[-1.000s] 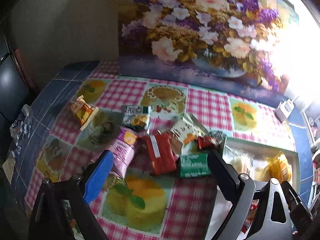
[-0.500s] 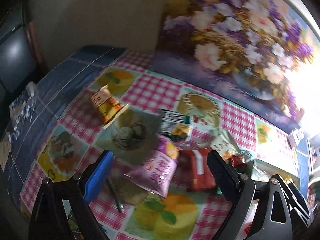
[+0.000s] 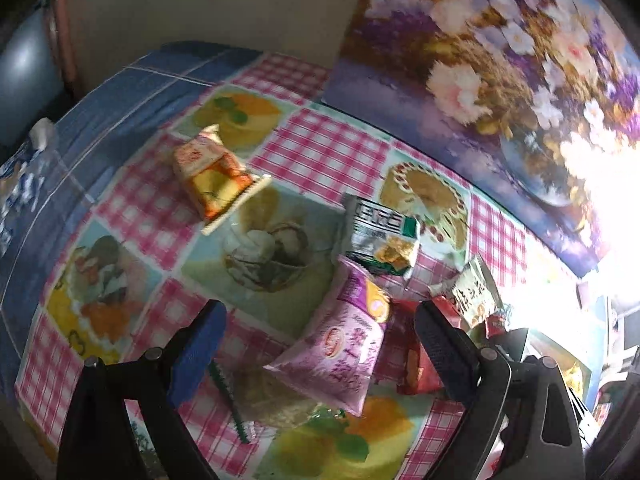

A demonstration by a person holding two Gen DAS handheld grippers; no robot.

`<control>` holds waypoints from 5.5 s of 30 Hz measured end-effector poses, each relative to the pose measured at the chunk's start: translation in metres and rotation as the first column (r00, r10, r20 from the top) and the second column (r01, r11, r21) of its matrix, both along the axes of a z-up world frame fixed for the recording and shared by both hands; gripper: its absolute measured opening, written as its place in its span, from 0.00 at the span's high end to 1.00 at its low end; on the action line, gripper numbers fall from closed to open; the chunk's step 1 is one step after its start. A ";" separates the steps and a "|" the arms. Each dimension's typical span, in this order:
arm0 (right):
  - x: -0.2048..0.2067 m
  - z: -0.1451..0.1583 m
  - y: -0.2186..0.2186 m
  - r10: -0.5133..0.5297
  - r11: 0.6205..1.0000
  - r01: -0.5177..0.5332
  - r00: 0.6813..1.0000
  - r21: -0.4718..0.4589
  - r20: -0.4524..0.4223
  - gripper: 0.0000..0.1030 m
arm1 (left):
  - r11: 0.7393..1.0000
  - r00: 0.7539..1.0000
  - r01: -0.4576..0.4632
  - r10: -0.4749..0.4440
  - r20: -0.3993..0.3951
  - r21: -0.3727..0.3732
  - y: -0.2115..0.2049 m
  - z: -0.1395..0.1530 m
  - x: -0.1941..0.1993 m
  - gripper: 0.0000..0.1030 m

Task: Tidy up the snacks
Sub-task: 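Grasp the pink pastry bag with the left tool while the right tool grasps the green box, then lift the green box toward the tray with the right tool while the left tool lifts the pink bag, then open the right tool to set the green box in the tray while the left tool drops the pink bag, then move the left tool to the round rice cracker while the right tool moves to the red box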

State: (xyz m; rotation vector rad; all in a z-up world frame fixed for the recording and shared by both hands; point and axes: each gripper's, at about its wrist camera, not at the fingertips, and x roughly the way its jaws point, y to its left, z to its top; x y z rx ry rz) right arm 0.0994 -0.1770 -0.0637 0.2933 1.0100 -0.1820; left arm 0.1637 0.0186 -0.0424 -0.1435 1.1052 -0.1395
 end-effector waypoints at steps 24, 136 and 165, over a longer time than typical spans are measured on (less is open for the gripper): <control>0.009 -0.022 0.006 0.035 0.995 -0.045 0.994 -0.094 -0.101 0.25 | 0.989 0.994 0.086 -0.077 -0.076 0.121 -0.031 -0.036 0.009 0.09; -0.150 0.043 -0.228 -0.586 0.810 0.582 0.808 -0.068 -0.062 0.19 | 0.927 0.928 0.370 -0.371 0.009 0.055 -0.207 0.036 -0.092 0.13; -0.087 0.069 -0.048 -0.132 0.991 0.135 0.986 -0.018 0.103 0.00 | 0.967 0.990 -0.057 0.023 0.137 0.247 -0.037 0.062 -0.061 0.12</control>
